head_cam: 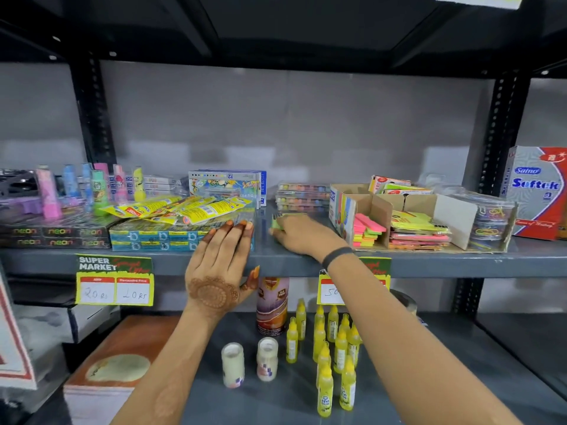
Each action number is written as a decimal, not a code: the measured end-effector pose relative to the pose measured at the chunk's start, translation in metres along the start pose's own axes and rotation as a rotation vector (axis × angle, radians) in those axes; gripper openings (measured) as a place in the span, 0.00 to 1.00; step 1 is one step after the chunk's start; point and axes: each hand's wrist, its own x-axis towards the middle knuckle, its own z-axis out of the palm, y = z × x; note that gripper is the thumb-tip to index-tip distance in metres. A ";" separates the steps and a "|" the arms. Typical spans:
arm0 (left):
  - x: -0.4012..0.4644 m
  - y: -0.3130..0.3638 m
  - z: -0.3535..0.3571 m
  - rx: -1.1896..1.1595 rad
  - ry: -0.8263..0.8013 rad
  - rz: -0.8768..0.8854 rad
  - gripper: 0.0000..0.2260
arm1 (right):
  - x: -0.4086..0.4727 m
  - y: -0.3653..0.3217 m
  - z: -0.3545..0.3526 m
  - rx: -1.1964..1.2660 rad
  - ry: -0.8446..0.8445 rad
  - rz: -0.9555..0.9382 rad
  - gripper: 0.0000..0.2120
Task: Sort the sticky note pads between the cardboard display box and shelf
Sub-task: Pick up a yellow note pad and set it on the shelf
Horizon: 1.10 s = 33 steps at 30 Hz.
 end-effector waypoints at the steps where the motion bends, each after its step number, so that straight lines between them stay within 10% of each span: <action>1: 0.000 -0.001 0.000 0.001 -0.002 0.002 0.24 | -0.004 0.001 0.001 0.013 -0.006 0.008 0.20; 16: 0.000 0.000 -0.001 -0.048 -0.001 -0.012 0.23 | -0.107 0.005 0.015 -0.067 0.748 -0.286 0.13; 23: 0.000 0.001 -0.001 -0.040 -0.006 -0.018 0.24 | -0.132 0.035 -0.042 -0.033 1.274 -0.089 0.10; 33: 0.001 0.002 -0.003 -0.035 -0.018 -0.013 0.24 | -0.121 0.105 0.001 -0.058 0.920 0.146 0.12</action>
